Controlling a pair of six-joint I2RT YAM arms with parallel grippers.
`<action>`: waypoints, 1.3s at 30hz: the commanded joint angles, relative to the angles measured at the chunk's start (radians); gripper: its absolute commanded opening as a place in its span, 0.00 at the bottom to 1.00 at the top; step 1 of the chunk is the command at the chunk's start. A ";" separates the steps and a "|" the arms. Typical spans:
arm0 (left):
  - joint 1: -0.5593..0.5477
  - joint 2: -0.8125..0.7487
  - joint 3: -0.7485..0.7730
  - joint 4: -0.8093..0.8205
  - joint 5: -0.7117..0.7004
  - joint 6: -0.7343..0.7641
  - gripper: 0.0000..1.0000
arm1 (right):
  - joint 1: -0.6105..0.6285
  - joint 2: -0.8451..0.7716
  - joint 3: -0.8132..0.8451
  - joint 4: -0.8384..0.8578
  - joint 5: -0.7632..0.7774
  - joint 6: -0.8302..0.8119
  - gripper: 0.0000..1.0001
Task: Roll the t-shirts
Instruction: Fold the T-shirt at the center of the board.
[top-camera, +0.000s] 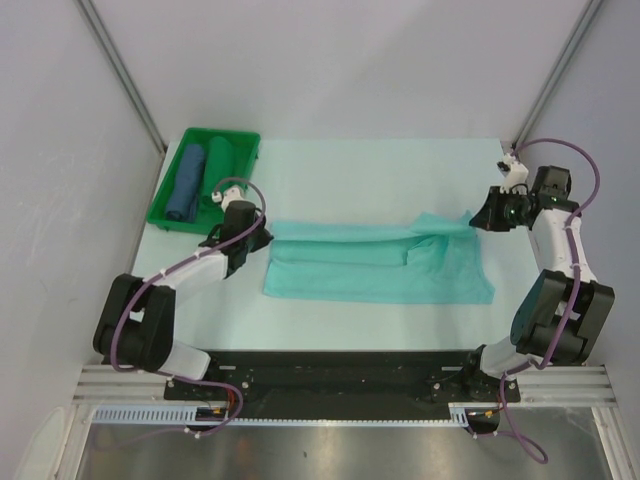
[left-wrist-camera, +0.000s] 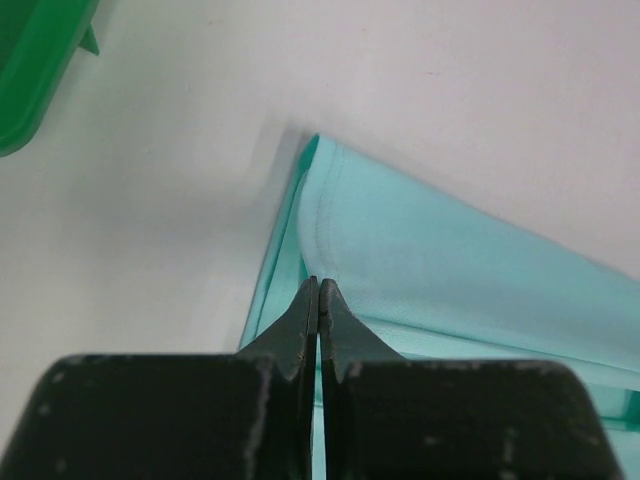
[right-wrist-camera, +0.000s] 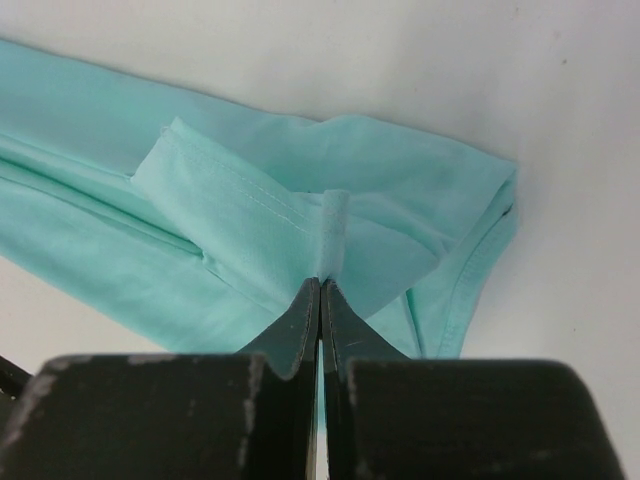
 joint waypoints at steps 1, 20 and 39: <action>-0.008 -0.050 -0.041 0.017 -0.007 -0.027 0.00 | -0.013 -0.038 0.002 -0.029 -0.017 -0.032 0.00; -0.045 -0.108 -0.089 -0.011 -0.032 0.002 0.57 | -0.027 -0.038 -0.130 -0.077 -0.016 -0.224 0.54; -0.299 0.025 0.129 -0.053 -0.063 0.028 0.56 | 0.328 0.173 -0.056 0.170 0.245 -0.018 0.58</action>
